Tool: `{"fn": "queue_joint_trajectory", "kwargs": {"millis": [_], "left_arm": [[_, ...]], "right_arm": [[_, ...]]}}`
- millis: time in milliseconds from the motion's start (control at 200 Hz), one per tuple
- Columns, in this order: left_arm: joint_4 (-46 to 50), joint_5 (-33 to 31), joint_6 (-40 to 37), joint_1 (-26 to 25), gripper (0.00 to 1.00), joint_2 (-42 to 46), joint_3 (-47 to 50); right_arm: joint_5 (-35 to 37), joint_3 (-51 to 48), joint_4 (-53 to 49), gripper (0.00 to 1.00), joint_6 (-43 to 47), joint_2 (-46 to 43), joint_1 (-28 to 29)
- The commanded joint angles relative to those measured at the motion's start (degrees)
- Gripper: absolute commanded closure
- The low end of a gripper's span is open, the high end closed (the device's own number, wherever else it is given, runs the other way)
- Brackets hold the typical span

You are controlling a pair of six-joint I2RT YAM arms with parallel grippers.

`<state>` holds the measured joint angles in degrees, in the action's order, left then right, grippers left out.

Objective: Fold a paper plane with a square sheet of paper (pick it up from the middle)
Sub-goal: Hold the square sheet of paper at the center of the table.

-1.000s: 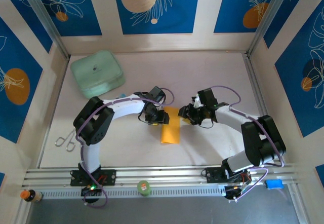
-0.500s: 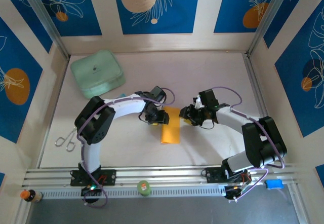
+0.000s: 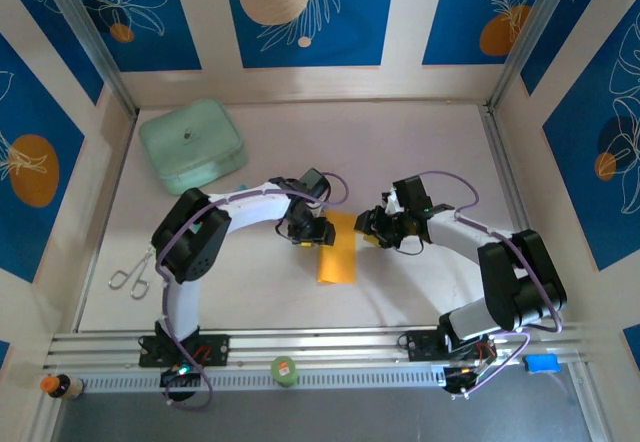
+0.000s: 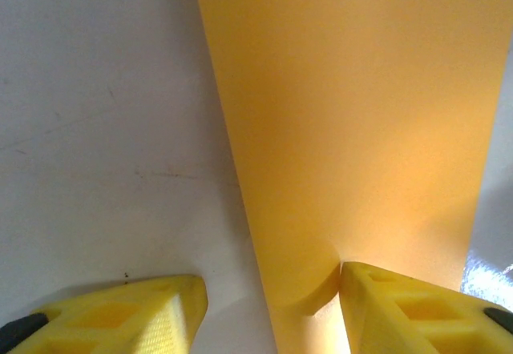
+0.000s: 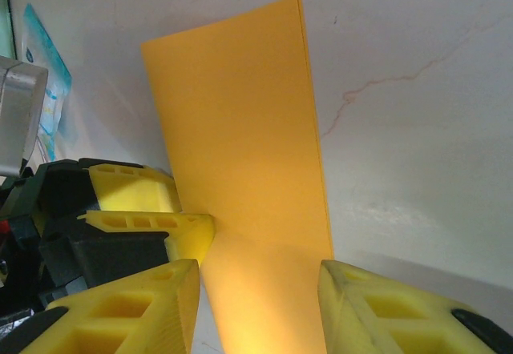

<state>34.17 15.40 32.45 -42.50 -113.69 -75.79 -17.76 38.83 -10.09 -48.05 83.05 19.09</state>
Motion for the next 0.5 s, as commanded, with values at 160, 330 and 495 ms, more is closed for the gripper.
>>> {"fn": "queue_joint_trajectory", "kwargs": {"millis": [160, 330, 495], "left_arm": [[-0.8, -4.9, -1.0, 0.2, 0.45, -5.2, 0.0], [-0.9, -4.8, -0.5, 0.3, 0.45, -5.6, 0.1], [-0.9, -4.9, -0.1, 0.2, 0.45, -5.7, 0.4]], "right_arm": [[0.1, -0.4, -1.5, 0.57, 0.1, -0.6, -0.3], [-0.1, -0.4, -1.6, 0.56, 0.2, -0.5, -0.3], [-0.1, -0.4, -1.4, 0.57, 0.2, -0.4, -0.3]]}}
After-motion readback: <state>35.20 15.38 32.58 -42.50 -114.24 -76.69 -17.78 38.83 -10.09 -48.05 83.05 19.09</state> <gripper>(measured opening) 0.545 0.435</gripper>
